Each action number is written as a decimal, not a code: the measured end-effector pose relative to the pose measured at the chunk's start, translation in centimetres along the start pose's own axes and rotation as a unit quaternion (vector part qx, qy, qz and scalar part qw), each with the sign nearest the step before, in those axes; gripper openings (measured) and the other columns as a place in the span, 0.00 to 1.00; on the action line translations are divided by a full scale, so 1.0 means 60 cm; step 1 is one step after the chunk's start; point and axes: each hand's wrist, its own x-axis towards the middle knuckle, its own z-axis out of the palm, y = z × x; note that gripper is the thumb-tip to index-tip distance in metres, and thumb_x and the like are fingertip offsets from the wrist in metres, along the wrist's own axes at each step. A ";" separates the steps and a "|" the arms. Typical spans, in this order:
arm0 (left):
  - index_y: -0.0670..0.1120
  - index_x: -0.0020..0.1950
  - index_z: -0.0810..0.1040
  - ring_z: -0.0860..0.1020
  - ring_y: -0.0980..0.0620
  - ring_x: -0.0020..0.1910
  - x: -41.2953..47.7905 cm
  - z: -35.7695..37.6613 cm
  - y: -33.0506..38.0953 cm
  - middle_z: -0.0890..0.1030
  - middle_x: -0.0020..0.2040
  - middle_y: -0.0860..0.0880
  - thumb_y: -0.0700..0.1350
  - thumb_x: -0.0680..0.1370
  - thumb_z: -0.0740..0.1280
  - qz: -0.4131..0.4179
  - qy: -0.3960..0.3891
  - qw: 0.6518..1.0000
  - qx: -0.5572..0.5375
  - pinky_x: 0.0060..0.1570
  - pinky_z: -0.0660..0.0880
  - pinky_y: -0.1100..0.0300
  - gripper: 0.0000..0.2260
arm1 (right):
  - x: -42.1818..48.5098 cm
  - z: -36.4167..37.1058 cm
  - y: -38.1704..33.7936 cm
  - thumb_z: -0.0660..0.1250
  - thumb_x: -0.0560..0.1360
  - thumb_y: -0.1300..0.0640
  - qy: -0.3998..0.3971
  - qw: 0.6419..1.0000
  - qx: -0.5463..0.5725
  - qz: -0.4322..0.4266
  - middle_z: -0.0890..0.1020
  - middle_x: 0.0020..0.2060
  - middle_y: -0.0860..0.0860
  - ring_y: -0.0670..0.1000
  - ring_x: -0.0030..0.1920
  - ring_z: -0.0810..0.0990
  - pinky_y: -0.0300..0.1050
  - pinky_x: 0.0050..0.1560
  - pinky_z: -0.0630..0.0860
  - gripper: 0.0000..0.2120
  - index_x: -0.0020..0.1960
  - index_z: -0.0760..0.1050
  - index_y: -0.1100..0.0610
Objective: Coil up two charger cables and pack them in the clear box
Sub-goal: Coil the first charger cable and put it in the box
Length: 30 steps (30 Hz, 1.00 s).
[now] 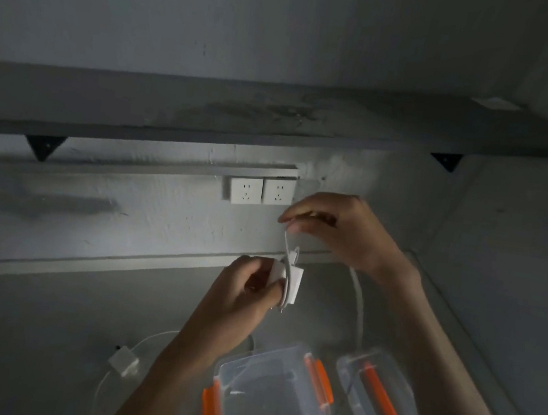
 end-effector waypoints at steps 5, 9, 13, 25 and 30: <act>0.48 0.49 0.83 0.77 0.56 0.36 -0.003 -0.029 0.028 0.82 0.37 0.50 0.46 0.75 0.69 0.021 0.005 0.998 -0.053 0.41 0.73 0.61 0.06 | -0.040 0.105 0.074 0.66 0.78 0.53 -0.001 0.939 0.321 0.127 0.79 0.35 0.62 0.56 0.36 0.73 0.51 0.38 0.69 0.14 0.42 0.79 0.64; 0.38 0.39 0.78 0.73 0.52 0.33 0.020 -0.026 0.007 0.75 0.31 0.47 0.47 0.74 0.67 0.022 0.028 0.995 -0.097 0.38 0.71 0.61 0.12 | -0.113 0.205 0.056 0.57 0.83 0.55 0.061 0.920 0.334 0.194 0.71 0.22 0.46 0.45 0.22 0.63 0.37 0.24 0.61 0.19 0.37 0.79 0.54; 0.42 0.38 0.82 0.74 0.52 0.34 0.051 -0.020 -0.020 0.77 0.34 0.45 0.48 0.74 0.68 -0.015 0.087 0.978 -0.190 0.40 0.72 0.59 0.11 | -0.174 0.251 0.019 0.58 0.79 0.50 0.042 0.922 0.325 0.208 0.75 0.26 0.50 0.43 0.23 0.66 0.35 0.24 0.63 0.13 0.51 0.81 0.50; 0.34 0.36 0.74 0.70 0.51 0.31 0.082 0.008 -0.087 0.72 0.30 0.44 0.56 0.68 0.64 -0.074 0.116 0.990 -0.024 0.37 0.67 0.54 0.22 | -0.157 0.094 -0.035 0.52 0.80 0.42 -0.087 0.986 -0.140 -0.011 0.85 0.42 0.41 0.41 0.37 0.83 0.39 0.42 0.80 0.17 0.56 0.77 0.46; 0.41 0.38 0.79 0.73 0.60 0.27 0.053 0.032 -0.078 0.78 0.28 0.54 0.47 0.73 0.69 -0.081 0.015 0.996 0.022 0.35 0.70 0.59 0.10 | -0.085 0.015 -0.034 0.60 0.77 0.44 -0.039 0.970 -0.214 -0.113 0.86 0.43 0.42 0.47 0.42 0.84 0.44 0.38 0.81 0.12 0.50 0.80 0.44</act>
